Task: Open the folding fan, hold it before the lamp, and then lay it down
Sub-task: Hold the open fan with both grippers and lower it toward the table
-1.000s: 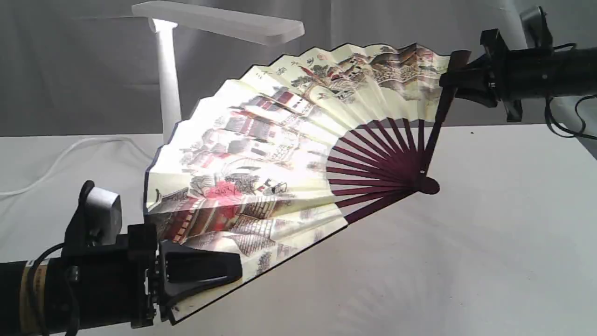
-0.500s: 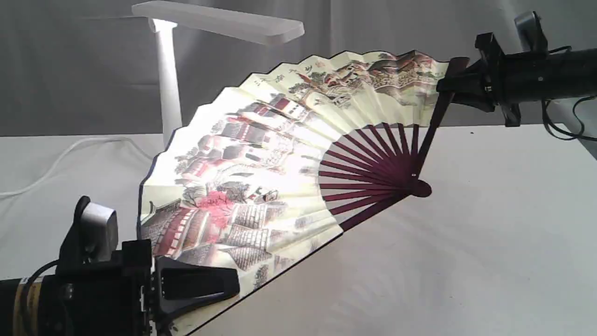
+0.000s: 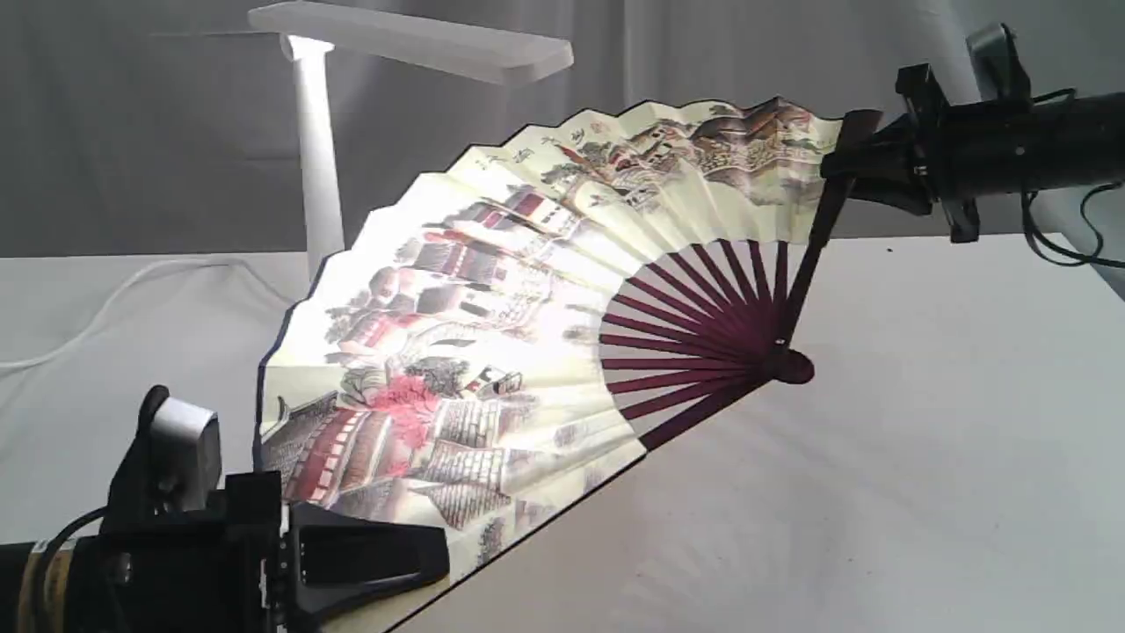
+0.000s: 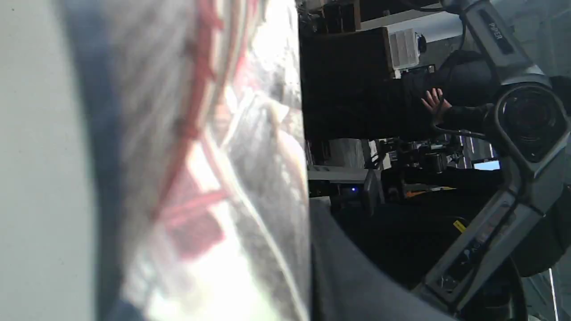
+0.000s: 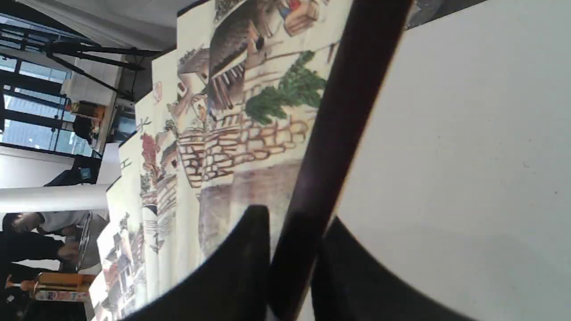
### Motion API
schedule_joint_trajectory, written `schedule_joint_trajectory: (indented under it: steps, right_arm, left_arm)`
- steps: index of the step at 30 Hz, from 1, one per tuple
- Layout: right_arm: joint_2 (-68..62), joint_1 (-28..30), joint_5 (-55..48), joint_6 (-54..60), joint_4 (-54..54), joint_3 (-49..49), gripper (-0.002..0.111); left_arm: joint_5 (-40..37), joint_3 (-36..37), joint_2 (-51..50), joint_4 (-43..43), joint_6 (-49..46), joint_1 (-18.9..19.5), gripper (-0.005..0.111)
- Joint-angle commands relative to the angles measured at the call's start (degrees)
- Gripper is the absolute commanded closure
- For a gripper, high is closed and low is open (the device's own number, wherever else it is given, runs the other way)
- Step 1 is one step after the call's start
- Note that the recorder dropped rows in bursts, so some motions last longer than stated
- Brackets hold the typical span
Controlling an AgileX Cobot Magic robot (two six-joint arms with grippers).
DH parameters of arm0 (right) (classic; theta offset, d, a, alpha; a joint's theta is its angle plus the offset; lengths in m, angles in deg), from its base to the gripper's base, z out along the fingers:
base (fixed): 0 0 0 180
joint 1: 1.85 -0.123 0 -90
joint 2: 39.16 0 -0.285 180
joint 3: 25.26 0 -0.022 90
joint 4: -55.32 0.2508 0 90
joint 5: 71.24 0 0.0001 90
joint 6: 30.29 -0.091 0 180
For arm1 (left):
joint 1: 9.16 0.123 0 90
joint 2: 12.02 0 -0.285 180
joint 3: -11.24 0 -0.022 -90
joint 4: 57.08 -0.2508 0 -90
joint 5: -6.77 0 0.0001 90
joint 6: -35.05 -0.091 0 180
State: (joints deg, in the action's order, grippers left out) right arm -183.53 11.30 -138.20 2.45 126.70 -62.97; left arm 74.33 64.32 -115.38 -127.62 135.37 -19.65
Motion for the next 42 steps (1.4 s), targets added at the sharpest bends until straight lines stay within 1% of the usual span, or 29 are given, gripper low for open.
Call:
schedule_joint_trajectory:
  steps: [1, 8, 14, 18, 21, 33, 42]
  right_arm:
    - [0.2, 1.7, 6.8, 3.1, -1.7, -0.1, 0.108]
    - [0.2, 1.7, 4.7, 3.4, -1.0, -0.1, 0.108]
    - [0.2, 1.7, -0.2, 4.9, 5.1, -0.1, 0.108]
    - [0.5, 1.7, -1.4, 5.2, 5.9, -0.1, 0.108]
    - [0.5, 1.7, -3.0, 5.2, 6.3, -0.1, 0.108]
    - [2.5, 1.7, -3.0, 6.0, 7.2, -0.1, 0.108]
    - [2.4, 1.7, -3.0, 7.1, 7.3, -0.1, 0.108]
  left_arm:
    - [2.4, 1.4, 2.2, -6.1, -1.4, -0.1, 0.107]
    - [2.4, 1.4, 10.8, -5.6, 1.9, -0.1, 0.107]
    - [2.4, 1.4, 17.3, -5.6, 4.8, -0.1, 0.107]
    - [2.4, 1.4, 20.2, -5.6, 6.3, -0.1, 0.107]
    - [2.4, 1.4, 21.5, -5.6, 7.5, -0.1, 0.107]
    - [2.4, 1.4, 24.6, -4.4, 9.2, -0.1, 0.107]
    - [2.4, 1.4, 25.1, -3.7, 10.2, -0.1, 0.107]
